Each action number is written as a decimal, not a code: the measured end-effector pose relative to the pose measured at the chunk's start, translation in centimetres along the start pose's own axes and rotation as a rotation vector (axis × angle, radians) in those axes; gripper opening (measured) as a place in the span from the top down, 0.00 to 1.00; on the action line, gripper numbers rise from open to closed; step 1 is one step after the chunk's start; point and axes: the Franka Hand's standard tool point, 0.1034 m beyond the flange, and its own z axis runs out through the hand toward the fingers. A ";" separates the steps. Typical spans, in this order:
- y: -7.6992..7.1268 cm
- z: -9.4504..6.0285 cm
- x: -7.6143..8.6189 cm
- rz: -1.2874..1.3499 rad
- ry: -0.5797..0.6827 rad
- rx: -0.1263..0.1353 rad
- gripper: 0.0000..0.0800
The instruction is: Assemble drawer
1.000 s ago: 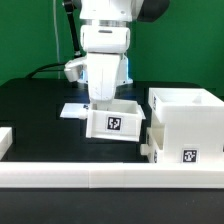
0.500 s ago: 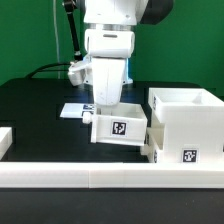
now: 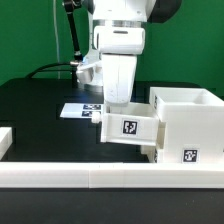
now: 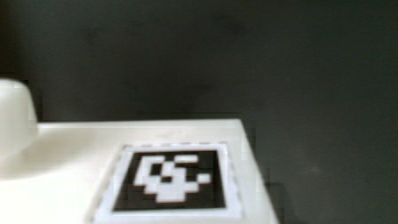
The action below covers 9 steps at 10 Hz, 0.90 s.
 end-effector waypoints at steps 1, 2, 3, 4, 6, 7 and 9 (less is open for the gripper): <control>0.0 0.0 0.0 0.001 0.000 0.000 0.95; -0.1 0.1 0.0 0.001 0.000 0.002 0.95; -0.2 0.3 0.0 0.001 0.000 0.005 0.95; -0.2 0.3 0.0 0.003 0.000 0.006 0.95; -0.2 0.5 0.0 0.013 0.000 0.009 0.95; -0.3 0.6 0.0 0.016 0.000 0.010 0.95; -0.6 0.7 -0.3 0.020 -0.003 0.032 0.95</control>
Offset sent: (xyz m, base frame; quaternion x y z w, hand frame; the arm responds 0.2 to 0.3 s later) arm 0.0006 0.0076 -0.0017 0.0026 -0.0001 -0.0013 1.0000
